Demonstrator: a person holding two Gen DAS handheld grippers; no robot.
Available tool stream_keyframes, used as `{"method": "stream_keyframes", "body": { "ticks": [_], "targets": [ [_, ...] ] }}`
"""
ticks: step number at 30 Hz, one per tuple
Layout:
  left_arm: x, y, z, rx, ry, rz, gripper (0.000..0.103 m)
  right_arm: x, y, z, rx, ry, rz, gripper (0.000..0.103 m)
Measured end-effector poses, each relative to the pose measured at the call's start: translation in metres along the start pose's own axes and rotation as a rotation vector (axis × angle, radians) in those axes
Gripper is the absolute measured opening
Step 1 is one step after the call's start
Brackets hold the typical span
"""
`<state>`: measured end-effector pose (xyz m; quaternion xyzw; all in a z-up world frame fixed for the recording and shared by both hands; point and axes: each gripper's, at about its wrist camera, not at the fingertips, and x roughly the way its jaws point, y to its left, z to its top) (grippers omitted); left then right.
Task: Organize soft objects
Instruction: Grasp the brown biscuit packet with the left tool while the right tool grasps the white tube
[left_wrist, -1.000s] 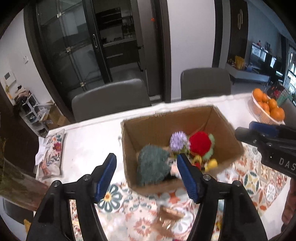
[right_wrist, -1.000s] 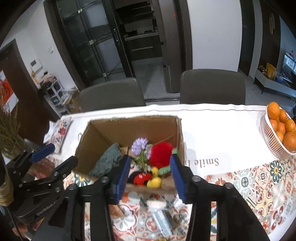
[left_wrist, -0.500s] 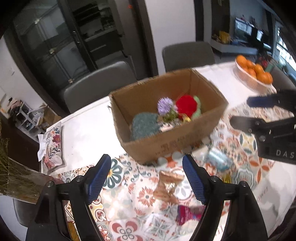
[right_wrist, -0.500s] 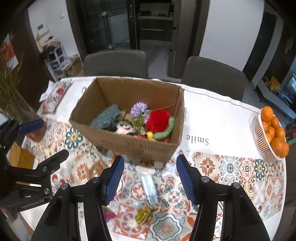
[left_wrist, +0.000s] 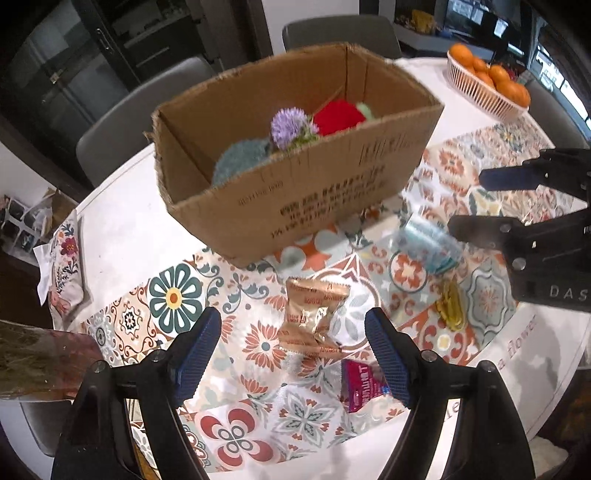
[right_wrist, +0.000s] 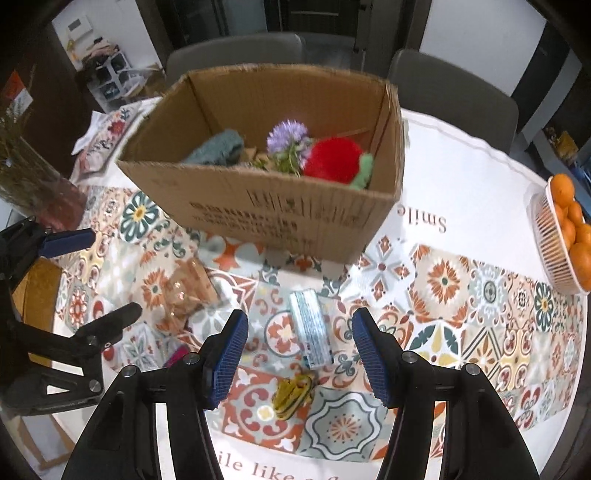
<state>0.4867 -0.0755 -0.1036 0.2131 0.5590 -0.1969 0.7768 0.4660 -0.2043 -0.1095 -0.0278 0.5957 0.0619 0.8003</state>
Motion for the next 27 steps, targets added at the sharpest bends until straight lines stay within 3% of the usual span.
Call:
{"method": "stream_keyframes", "body": {
  "ticks": [14, 27],
  "targets": [
    [0.063, -0.001, -0.002, 0.022, 0.13, -0.036, 0.08, 0.058, -0.01, -0.003, 0.0, 0.108, -0.026, 0.06],
    [0.108, 0.002, 0.0, -0.011, 0.19, -0.035, 0.08, 0.095, -0.009, -0.001, 0.01, 0.16, -0.047, 0.06]
  ]
}}
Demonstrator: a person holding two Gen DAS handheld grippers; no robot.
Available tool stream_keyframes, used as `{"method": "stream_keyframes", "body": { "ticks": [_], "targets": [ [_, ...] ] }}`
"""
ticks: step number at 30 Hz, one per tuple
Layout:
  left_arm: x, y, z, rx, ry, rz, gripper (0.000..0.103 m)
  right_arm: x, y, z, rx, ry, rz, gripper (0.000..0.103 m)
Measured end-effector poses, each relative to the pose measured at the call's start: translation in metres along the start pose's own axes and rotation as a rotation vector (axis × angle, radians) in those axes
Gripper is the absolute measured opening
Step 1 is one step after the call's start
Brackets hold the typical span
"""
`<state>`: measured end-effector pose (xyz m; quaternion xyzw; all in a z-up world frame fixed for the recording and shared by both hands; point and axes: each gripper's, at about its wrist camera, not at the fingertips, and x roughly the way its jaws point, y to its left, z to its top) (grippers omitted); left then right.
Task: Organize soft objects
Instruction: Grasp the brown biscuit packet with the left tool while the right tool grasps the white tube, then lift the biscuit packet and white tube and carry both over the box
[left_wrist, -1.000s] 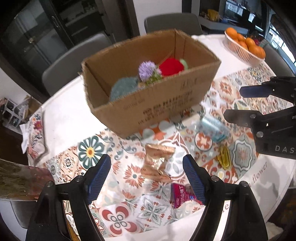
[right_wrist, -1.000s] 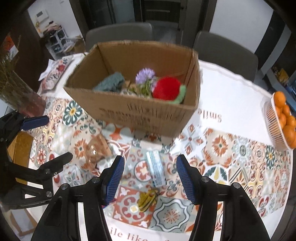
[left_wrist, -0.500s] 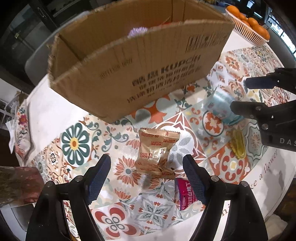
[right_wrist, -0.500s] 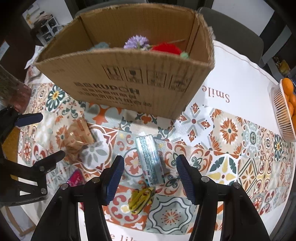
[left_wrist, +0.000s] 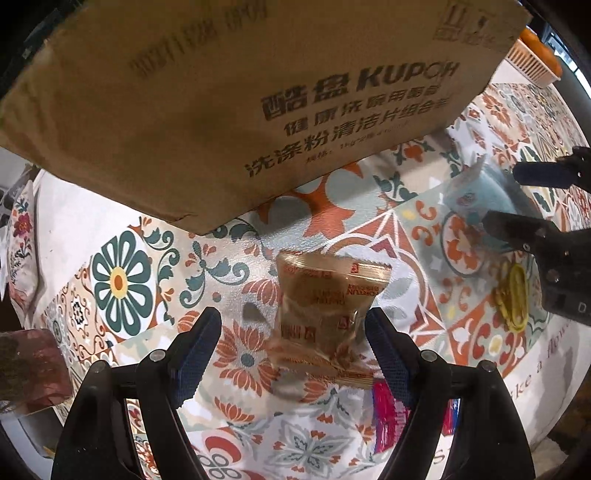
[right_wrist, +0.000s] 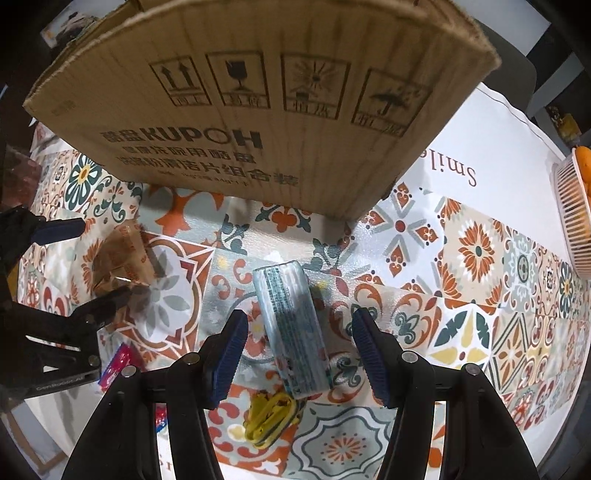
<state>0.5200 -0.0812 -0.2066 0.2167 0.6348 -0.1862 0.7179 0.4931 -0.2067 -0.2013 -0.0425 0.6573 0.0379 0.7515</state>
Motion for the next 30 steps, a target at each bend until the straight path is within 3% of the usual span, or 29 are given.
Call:
{"method": "stream_keyframes", "body": {
  "ticks": [6, 9, 10, 13, 17, 30],
  "targets": [
    [0.011, 0.002, 0.002, -0.041, 0.002, -0.014, 0.076, 0.011, -0.002, 0.005, 0.025, 0.002, 0.006, 0.06],
    [0.013, 0.008, 0.0, -0.088, -0.002, -0.037, 0.055, 0.013, -0.002, 0.006, 0.041, -0.009, 0.005, 0.053],
    [0.015, 0.012, -0.002, -0.099, -0.005, -0.047, 0.048, 0.013, -0.002, 0.005, 0.046, -0.017, 0.01, 0.046],
    [0.011, 0.014, -0.008, -0.138, -0.036, -0.064, 0.047, 0.011, -0.003, 0.002, 0.069, -0.03, 0.04, 0.036],
    [0.001, 0.013, -0.018, -0.17, -0.073, -0.082, 0.045, 0.006, -0.008, -0.005, 0.098, -0.051, 0.064, 0.031],
    [-0.047, 0.012, -0.054, -0.267, -0.186, -0.144, 0.045, -0.035, -0.014, -0.035, 0.15, -0.173, 0.108, 0.03]
  ]
}}
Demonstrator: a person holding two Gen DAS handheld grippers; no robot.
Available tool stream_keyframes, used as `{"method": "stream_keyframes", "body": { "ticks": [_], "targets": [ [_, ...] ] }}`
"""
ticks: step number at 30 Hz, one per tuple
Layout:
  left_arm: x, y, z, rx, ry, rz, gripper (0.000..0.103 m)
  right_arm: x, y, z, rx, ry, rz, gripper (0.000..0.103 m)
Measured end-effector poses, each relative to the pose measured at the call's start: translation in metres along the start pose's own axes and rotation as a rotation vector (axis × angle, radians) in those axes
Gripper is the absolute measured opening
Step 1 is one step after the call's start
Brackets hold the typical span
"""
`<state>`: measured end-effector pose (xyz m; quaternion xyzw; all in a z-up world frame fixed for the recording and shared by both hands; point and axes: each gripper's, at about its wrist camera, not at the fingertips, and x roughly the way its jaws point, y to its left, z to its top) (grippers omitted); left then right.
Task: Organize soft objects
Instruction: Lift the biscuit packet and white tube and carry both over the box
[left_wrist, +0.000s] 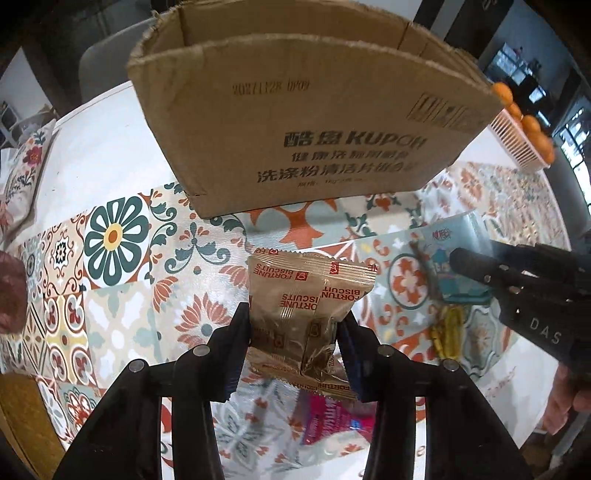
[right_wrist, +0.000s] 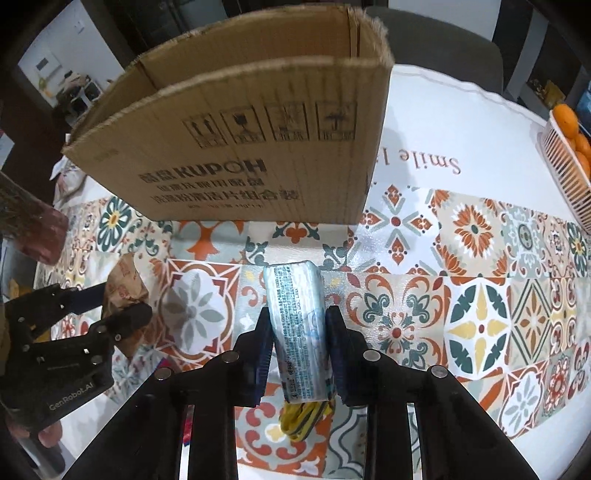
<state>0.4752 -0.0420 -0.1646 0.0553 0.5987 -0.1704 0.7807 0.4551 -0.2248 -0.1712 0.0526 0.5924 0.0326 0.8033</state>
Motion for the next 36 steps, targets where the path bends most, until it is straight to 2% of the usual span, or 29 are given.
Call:
{"method": "stream_keyframes", "body": {
  "ticks": [3, 9, 17, 27, 36],
  "targets": [
    [-0.014, 0.002, -0.002, -0.022, -0.03, -0.018, 0.045, -0.018, 0.004, 0.006, 0.012, -0.031, 0.014, 0.03],
    [-0.047, -0.008, 0.003, -0.049, -0.119, 0.001, 0.045, -0.044, 0.008, 0.002, 0.035, -0.109, 0.043, 0.03],
    [-0.084, -0.01, 0.002, -0.072, -0.209, -0.014, 0.045, -0.074, 0.021, 0.001, 0.053, -0.204, 0.084, 0.03],
    [-0.135, -0.018, 0.012, -0.044, -0.354, -0.016, 0.045, -0.125, 0.028, 0.01, 0.046, -0.34, 0.12, 0.03],
    [-0.167, -0.022, 0.026, -0.025, -0.453, -0.002, 0.045, -0.157, 0.033, 0.021, 0.037, -0.433, 0.138, 0.03]
  ]
}}
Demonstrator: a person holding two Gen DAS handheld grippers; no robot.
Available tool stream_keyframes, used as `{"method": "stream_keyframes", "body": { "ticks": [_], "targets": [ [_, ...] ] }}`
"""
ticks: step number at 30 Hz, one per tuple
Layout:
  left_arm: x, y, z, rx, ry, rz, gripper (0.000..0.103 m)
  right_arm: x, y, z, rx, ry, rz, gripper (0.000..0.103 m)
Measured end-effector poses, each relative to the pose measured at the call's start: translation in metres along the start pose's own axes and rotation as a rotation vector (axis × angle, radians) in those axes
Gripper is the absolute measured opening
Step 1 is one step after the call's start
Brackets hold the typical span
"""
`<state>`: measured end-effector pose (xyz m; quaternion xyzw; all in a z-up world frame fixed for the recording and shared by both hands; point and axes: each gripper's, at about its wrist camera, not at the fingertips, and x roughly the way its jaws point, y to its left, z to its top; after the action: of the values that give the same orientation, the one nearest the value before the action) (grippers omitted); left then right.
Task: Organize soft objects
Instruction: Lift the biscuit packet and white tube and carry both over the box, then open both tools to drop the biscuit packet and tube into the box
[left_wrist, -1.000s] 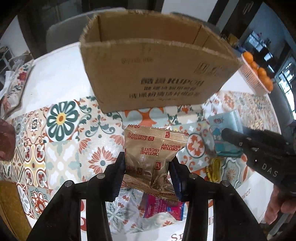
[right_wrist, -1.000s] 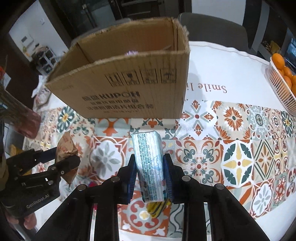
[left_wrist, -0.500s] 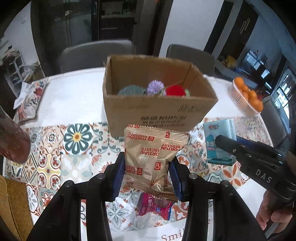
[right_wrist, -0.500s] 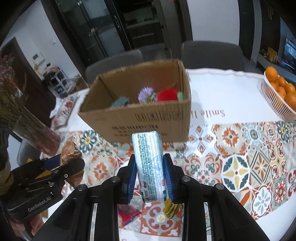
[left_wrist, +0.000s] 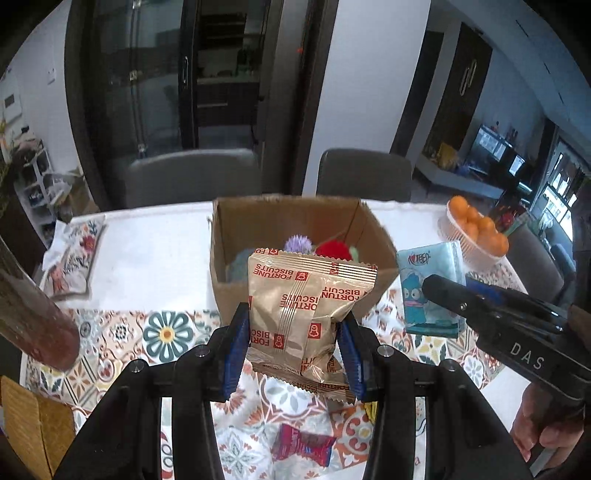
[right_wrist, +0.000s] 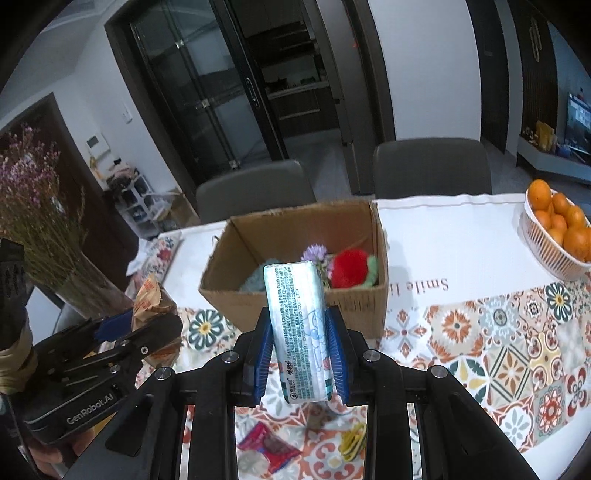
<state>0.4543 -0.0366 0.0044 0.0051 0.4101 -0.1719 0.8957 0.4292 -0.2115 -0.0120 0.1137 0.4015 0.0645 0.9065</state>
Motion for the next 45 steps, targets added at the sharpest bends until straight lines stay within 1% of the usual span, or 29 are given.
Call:
{"method": "stream_keyframes", "body": {
  "ticks": [11, 18, 26, 36, 40, 45],
  "targets": [
    [-0.002, -0.003, 0.029, 0.002, -0.061, -0.001, 0.045, -0.007, 0.006, 0.028, -0.015, -0.068, 0.017, 0.03],
    [0.009, -0.003, 0.047, 0.012, -0.074, 0.012, 0.045, -0.001, 0.008, 0.046, -0.037, -0.086, 0.015, 0.03],
    [0.032, 0.0, 0.061, 0.011, -0.054, 0.023, 0.045, 0.021, 0.004, 0.061, -0.044, -0.056, 0.016, 0.03],
    [0.07, 0.007, 0.07, 0.013, -0.004, 0.045, 0.045, 0.053, 0.001, 0.07, -0.06, -0.016, -0.012, 0.03],
    [0.083, 0.009, 0.072, 0.016, 0.018, 0.056, 0.045, 0.069, -0.002, 0.074, -0.07, 0.009, -0.025, 0.03],
    [0.104, 0.01, 0.076, 0.035, 0.059, 0.072, 0.045, 0.09, -0.009, 0.076, -0.061, 0.061, -0.022, 0.03]
  ]
}}
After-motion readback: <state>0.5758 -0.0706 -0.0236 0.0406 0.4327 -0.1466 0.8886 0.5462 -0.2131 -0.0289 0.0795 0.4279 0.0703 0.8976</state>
